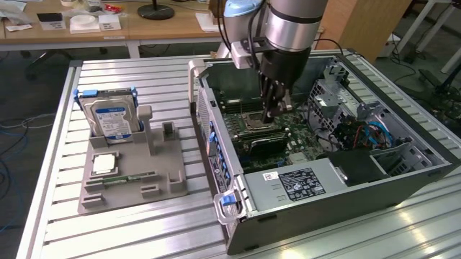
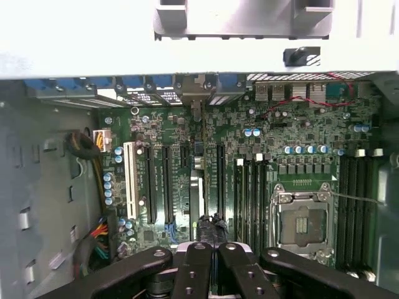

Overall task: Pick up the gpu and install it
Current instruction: 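Press down on the gpu until it lock into place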

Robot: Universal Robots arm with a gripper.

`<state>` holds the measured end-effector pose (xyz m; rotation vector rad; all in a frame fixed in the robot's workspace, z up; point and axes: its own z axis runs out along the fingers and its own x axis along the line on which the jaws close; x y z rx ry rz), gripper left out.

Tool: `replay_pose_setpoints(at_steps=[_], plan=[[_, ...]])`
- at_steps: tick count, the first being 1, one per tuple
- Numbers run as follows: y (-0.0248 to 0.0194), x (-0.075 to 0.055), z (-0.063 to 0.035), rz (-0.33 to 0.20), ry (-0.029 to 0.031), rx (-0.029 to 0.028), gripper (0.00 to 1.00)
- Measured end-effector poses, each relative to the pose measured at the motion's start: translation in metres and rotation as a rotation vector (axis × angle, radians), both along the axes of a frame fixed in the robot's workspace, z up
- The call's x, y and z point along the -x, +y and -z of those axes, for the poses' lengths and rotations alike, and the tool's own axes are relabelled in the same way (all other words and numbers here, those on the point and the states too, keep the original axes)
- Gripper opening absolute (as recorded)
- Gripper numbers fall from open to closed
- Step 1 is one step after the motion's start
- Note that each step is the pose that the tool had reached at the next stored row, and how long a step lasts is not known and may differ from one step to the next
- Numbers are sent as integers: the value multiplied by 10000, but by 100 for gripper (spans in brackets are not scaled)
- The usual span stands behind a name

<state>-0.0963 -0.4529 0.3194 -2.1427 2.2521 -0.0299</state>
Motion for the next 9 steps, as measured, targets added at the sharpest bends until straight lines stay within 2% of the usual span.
replay_pose_setpoints(at_steps=[2,9], plan=[[0,0,-35,0,0,0,11],[0,0,-36,0,0,1,11]])
